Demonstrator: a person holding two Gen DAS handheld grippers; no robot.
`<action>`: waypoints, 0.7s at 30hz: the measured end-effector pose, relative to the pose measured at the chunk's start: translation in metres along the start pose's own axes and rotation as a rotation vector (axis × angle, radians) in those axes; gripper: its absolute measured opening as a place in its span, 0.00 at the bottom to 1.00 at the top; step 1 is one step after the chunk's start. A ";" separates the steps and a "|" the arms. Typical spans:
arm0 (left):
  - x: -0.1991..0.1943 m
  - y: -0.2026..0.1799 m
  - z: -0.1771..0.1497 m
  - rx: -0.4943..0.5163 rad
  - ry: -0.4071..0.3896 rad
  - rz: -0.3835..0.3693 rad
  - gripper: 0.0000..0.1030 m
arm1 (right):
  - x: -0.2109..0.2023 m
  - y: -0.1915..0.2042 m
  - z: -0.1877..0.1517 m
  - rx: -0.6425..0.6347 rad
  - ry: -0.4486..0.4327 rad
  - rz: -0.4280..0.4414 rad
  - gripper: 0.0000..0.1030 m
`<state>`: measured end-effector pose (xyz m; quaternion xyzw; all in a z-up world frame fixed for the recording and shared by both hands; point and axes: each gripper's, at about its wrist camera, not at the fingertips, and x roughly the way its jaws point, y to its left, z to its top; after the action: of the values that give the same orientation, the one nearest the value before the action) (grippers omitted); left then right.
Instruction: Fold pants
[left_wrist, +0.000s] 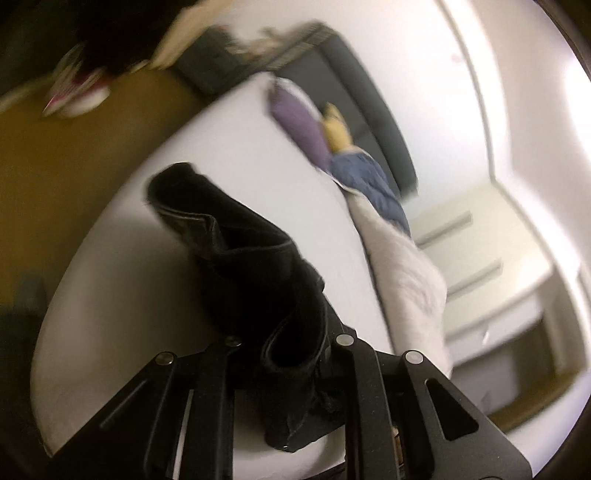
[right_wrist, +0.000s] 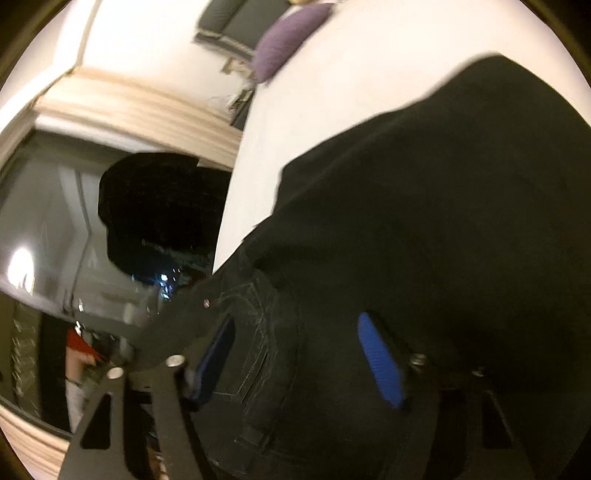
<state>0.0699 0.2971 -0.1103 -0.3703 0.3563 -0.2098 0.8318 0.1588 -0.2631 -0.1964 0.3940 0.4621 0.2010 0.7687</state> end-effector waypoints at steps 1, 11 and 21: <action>0.007 -0.022 0.002 0.058 0.011 -0.001 0.14 | -0.003 0.002 0.001 0.013 0.000 0.012 0.77; 0.161 -0.204 -0.076 0.485 0.290 -0.089 0.14 | -0.086 -0.016 0.040 0.113 -0.060 0.258 0.78; 0.233 -0.228 -0.174 0.664 0.421 0.003 0.14 | -0.064 -0.060 0.053 0.151 0.102 0.138 0.79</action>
<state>0.0740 -0.0726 -0.1194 -0.0294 0.4324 -0.3837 0.8154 0.1696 -0.3647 -0.1945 0.4710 0.4862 0.2378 0.6966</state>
